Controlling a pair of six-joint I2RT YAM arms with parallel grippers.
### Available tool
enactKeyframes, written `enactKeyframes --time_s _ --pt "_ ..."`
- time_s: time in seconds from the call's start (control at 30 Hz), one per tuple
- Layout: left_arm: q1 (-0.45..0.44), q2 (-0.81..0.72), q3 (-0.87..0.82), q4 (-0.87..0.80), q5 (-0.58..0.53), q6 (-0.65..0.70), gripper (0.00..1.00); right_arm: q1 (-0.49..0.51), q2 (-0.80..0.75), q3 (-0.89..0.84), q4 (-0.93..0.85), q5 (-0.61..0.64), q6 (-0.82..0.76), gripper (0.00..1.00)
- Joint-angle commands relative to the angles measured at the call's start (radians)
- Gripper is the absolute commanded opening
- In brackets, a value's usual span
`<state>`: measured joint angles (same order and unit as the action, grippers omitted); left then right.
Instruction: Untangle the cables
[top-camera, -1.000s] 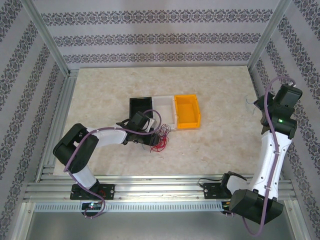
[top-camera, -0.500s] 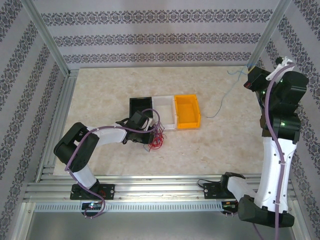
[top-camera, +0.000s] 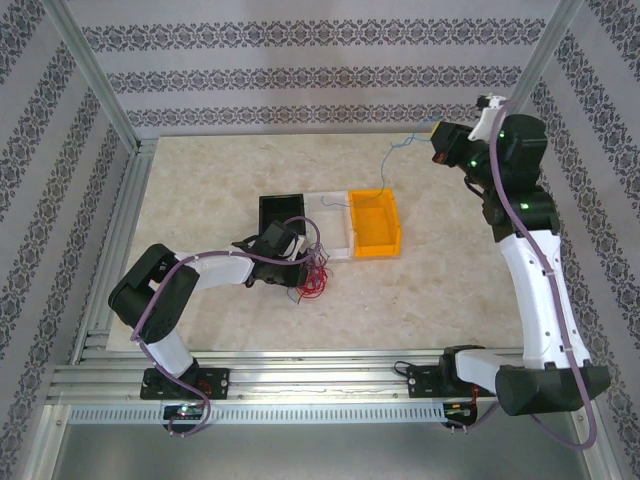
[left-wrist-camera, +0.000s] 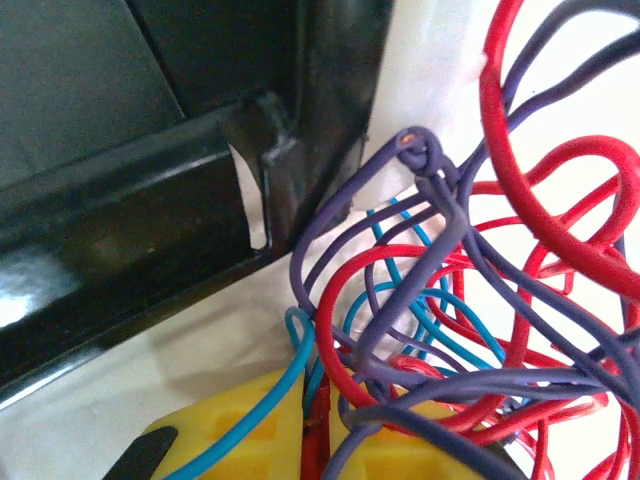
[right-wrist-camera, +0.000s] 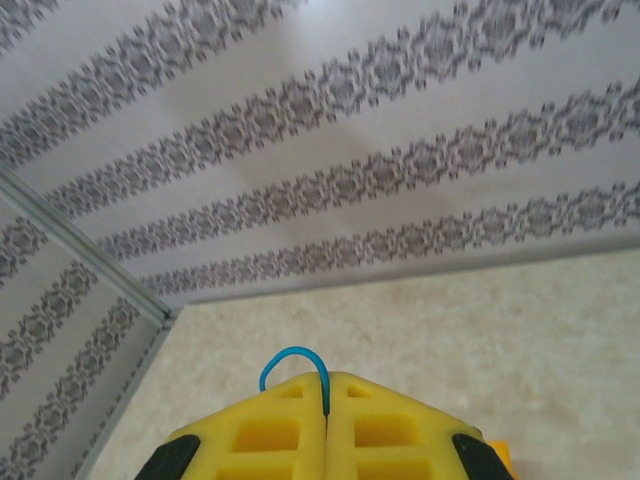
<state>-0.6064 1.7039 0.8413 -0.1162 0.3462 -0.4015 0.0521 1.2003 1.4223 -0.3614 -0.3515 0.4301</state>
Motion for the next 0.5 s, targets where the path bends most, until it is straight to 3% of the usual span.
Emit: enactKeyframes --time_s 0.0,0.27,0.47 --pt "-0.001 0.056 -0.005 -0.054 -0.007 0.009 0.0 0.024 -0.003 -0.033 0.045 0.026 -0.024 0.0" --pt "-0.001 0.066 0.009 -0.059 -0.015 0.01 0.0 0.029 -0.026 0.006 0.096 -0.027 -0.044 0.0" --pt "-0.001 0.085 0.01 -0.056 -0.022 0.009 0.0 0.029 -0.077 0.018 0.124 0.017 -0.064 0.0"
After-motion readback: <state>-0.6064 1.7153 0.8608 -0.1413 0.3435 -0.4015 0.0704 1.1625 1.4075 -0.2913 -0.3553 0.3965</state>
